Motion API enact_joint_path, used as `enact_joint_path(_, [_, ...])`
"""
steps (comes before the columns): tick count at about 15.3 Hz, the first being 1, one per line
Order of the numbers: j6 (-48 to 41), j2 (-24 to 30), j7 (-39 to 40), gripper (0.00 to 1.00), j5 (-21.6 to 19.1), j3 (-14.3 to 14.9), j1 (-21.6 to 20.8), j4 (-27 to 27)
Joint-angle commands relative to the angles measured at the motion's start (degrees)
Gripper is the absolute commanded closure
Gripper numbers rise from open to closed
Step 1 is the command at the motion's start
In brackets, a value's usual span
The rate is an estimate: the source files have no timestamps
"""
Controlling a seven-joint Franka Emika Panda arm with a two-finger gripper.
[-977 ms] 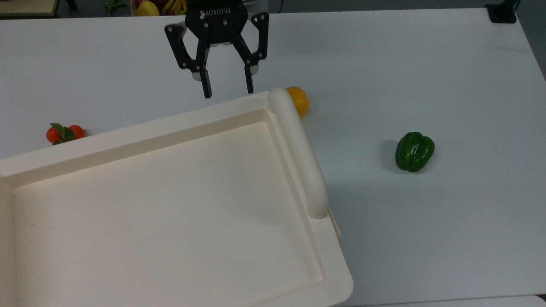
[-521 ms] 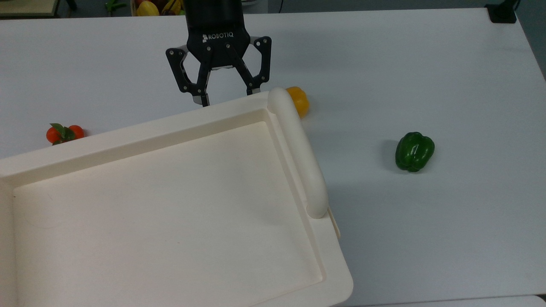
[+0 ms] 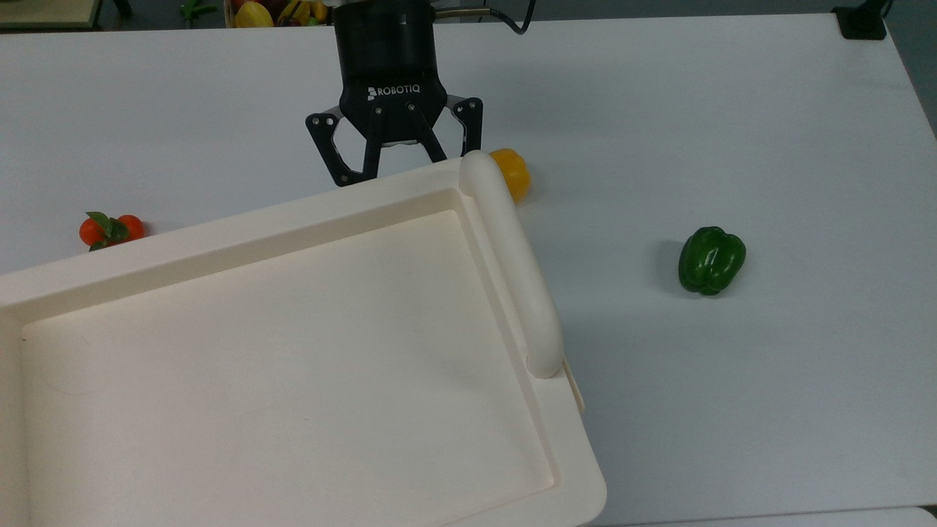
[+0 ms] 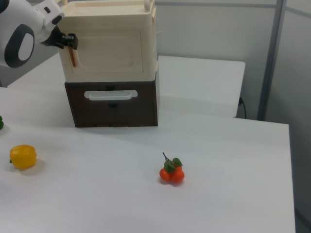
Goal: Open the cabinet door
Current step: 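Lower the gripper onto the orange door handle and close on it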
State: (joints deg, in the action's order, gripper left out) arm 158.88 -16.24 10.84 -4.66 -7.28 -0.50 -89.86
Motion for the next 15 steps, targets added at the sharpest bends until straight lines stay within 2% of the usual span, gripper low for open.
enact_joint_path(1, [3.7,-2.1,0.9,0.8,3.1,0.1,-0.3,1.1])
enact_joint_path(5, [4.0,-2.1,1.0,0.98,4.7,0.1,-0.2,0.9])
enact_joint_path(9, [3.8,-1.0,0.9,0.98,4.6,0.1,0.2,-0.6])
enact_joint_path(12, [3.5,2.1,0.8,0.98,4.5,0.1,0.6,-5.2])
enact_joint_path(15, [3.0,4.3,0.6,0.98,4.4,0.1,1.2,-7.6])
